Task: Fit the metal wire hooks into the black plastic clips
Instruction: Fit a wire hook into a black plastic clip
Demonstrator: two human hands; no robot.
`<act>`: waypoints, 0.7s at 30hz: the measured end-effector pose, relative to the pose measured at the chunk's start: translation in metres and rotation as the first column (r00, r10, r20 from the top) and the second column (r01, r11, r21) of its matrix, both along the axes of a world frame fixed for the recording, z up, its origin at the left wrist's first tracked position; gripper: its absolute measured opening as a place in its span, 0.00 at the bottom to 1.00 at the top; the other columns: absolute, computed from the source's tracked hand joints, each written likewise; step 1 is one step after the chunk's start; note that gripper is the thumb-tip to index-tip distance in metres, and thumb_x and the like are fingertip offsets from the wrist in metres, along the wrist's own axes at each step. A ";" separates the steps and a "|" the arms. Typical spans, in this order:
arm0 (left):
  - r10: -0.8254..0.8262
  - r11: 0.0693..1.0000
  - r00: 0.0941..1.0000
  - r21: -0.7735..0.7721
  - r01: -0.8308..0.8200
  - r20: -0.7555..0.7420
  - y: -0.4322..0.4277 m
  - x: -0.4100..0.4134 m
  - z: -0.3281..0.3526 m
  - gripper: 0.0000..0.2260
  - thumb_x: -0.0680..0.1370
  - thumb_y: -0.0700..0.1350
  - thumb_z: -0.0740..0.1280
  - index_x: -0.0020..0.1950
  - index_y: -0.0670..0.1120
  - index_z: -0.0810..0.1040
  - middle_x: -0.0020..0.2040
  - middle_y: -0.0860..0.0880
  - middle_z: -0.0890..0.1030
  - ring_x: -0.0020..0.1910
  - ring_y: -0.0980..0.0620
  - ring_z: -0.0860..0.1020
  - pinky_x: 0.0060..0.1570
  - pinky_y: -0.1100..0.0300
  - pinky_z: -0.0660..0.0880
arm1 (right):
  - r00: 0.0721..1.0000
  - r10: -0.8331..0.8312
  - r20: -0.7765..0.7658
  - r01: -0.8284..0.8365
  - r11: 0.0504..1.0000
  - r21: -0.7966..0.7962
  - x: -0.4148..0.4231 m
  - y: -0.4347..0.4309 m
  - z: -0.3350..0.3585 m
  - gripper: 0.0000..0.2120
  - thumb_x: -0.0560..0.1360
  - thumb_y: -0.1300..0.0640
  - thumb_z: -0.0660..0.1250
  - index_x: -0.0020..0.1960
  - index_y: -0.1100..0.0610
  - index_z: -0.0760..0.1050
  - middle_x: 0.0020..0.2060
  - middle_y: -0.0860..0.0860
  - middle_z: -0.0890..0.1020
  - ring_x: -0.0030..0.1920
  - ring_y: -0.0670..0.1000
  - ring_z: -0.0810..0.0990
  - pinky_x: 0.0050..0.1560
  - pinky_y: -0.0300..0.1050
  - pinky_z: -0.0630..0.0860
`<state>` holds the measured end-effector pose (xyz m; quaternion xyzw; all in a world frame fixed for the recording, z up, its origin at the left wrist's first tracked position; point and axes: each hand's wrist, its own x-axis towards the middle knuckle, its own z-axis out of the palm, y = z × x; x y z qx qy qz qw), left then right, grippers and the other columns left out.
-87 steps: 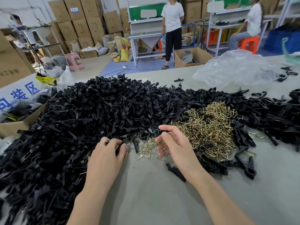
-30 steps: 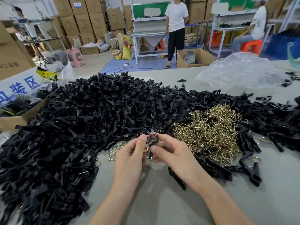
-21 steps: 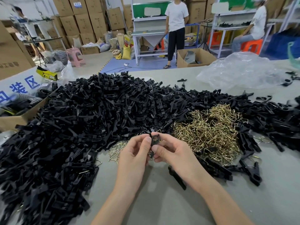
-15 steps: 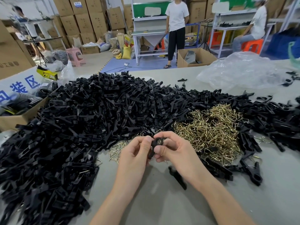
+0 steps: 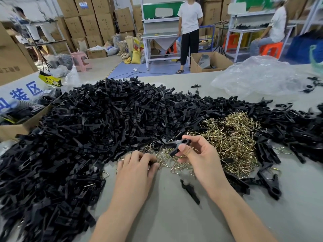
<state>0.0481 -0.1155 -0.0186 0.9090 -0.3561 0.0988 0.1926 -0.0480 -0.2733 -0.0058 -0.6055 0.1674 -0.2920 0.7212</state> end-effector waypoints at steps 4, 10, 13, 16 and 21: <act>0.018 0.993 0.995 -0.116 -0.007 0.094 -0.002 -0.005 0.002 0.05 0.79 0.49 0.67 0.49 0.49 0.81 0.52 0.51 0.76 0.51 0.49 0.74 0.53 0.54 0.69 | 1.000 -0.010 -0.003 0.010 1.000 0.010 0.000 0.000 0.000 0.10 0.77 0.62 0.71 0.57 0.55 0.78 0.41 0.48 0.86 0.41 0.49 0.86 0.40 0.36 0.80; -0.281 0.723 0.818 -0.672 -0.164 -0.502 -0.008 -0.009 0.017 0.09 0.82 0.49 0.65 0.42 0.52 0.80 0.38 0.51 0.80 0.37 0.56 0.76 0.39 0.66 0.73 | 0.998 0.058 0.018 -0.059 0.995 0.078 0.001 0.000 0.000 0.13 0.72 0.57 0.75 0.56 0.53 0.81 0.42 0.48 0.86 0.43 0.49 0.86 0.43 0.38 0.82; -0.527 0.593 0.526 -0.733 -0.335 -0.667 -0.015 -0.017 0.023 0.14 0.82 0.43 0.65 0.37 0.50 0.81 0.37 0.48 0.80 0.36 0.53 0.76 0.36 0.63 0.74 | 0.992 0.105 0.064 -0.113 0.985 0.129 0.003 0.001 -0.001 0.13 0.68 0.55 0.76 0.53 0.50 0.84 0.45 0.51 0.86 0.45 0.48 0.86 0.46 0.39 0.82; -0.607 0.533 0.414 -0.734 -0.421 -0.678 -0.021 -0.022 0.026 0.15 0.81 0.40 0.64 0.36 0.49 0.81 0.35 0.48 0.79 0.34 0.54 0.75 0.35 0.61 0.72 | 0.987 0.116 0.115 -0.136 0.971 0.194 0.004 0.001 -0.001 0.12 0.66 0.55 0.76 0.49 0.47 0.85 0.47 0.54 0.85 0.45 0.49 0.85 0.47 0.39 0.82; -0.692 0.477 0.319 -0.742 -0.471 -0.647 -0.020 -0.022 0.030 0.04 0.70 0.47 0.70 0.37 0.48 0.81 0.35 0.49 0.77 0.34 0.55 0.75 0.36 0.62 0.73 | 0.974 0.171 0.147 -0.207 0.937 0.281 0.002 0.001 0.000 0.12 0.67 0.58 0.76 0.51 0.51 0.84 0.50 0.56 0.86 0.46 0.51 0.85 0.47 0.39 0.82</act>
